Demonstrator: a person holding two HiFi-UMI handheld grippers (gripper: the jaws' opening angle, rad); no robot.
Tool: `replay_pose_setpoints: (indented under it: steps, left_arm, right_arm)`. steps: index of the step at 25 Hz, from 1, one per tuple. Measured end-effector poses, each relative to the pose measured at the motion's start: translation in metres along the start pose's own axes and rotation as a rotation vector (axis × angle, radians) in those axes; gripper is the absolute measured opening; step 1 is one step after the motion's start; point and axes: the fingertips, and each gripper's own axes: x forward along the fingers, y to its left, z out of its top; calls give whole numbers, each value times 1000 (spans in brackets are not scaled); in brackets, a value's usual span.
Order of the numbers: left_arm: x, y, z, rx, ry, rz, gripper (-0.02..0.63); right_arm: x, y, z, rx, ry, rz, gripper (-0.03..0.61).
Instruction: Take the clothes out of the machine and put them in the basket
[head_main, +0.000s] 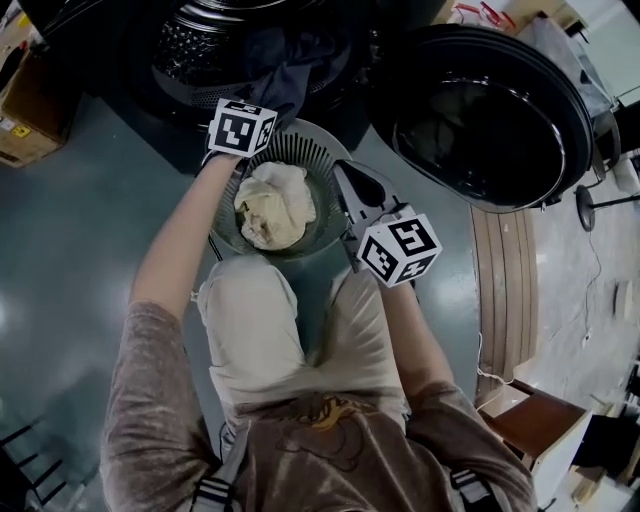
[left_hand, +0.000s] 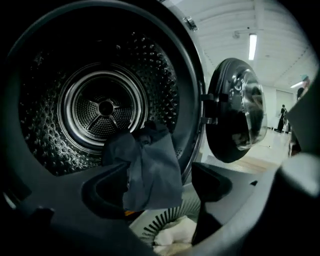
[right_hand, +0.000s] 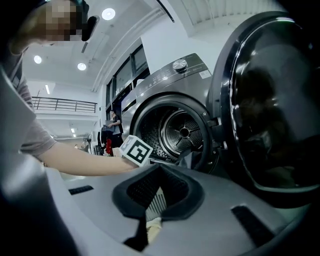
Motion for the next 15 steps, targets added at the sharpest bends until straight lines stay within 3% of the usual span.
replay_pose_setpoints:
  steps: [9,13,15]
  left_arm:
    - [61,29,-14,33,91,74,397]
    - [67,34,-16,22,91,92,397]
    - [69,38,-13,41,83,110,367]
  right_arm:
    - [-4,-5,-5,-3,19,-33,-3]
    - [-6,-8,-5,-5,19,-42,-3]
    - [-6,-9,-5,-6,21,-42,-3]
